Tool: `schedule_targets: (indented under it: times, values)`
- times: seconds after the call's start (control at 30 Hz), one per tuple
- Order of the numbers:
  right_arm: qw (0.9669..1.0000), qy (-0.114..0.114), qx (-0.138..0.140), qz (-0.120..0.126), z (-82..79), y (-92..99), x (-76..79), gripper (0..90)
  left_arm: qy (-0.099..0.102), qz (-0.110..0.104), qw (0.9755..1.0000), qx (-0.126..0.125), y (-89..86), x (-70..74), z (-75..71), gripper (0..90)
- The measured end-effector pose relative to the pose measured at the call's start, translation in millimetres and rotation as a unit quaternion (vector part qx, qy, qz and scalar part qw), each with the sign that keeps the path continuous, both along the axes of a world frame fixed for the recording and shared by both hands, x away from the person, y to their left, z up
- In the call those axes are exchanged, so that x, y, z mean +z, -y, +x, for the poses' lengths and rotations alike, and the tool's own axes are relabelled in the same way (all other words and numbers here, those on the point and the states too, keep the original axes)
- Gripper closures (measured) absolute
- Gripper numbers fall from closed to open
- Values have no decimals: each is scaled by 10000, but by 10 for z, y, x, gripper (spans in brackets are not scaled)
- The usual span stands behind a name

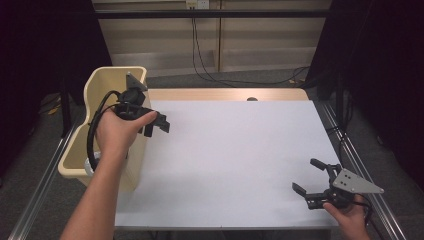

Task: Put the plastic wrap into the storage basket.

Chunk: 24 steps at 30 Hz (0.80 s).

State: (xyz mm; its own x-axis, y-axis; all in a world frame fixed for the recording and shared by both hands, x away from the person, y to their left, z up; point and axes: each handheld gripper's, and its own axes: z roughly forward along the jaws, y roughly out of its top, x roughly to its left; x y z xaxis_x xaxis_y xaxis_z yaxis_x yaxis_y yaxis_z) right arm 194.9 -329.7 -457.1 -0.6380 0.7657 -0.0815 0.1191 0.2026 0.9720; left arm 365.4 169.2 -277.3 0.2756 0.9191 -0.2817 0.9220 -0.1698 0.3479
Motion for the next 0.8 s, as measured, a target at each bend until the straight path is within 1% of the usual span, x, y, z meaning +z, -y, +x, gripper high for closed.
schedule_targets:
  times: [0.07, 0.27, 0.33, 0.43, 0.5, 0.57, 0.6, 0.67, 0.7, 0.77, 0.8]
  values:
    - [10000, -7, -7, 4, 1, 2, -2, 19, 27, -20, 10000, -50, 44, -46, -4, 133]
    - [10000, -1, -6, -13, 1, -2, 0, 19, -31, -34, 9996, -264, 162, -166, -16, 119]
    - [10000, -9, 2, -18, 2, -2, -2, 19, -31, -57, 9995, -293, 202, -192, -23, 115]
    - [10000, -21, 5, -16, 3, -3, -4, 19, -25, -3, 9993, -364, 260, -227, -29, 113]
    - [10000, -8, 8, -18, 2, -3, -2, 19, -71, -15, 9991, -410, 305, -262, -31, 111]
    - [10000, -1, 10, -22, 1, -1, 0, 19, -68, -15, 9987, -496, 345, -297, -32, 107]
    - [10000, 1, 5, -13, 1, -1, 0, 20, -69, -16, 9988, -494, 380, -318, -35, 105]
    - [10000, 6, 5, -18, 3, 3, 0, 19, -96, 21, 9985, -537, 422, -347, -39, 95]
    - [10000, 4, 0, -24, 3, 4, 0, 19, -121, 29, 9981, -596, 439, -367, -38, 83]
    - [10000, -4, -5, -6, 3, 7, -1, 19, -158, -42, 9978, -644, 471, -421, -39, 89]
    - [10000, -3, -5, -12, 3, 7, -1, 19, -160, -46, 9977, -652, 489, -450, -38, 89]
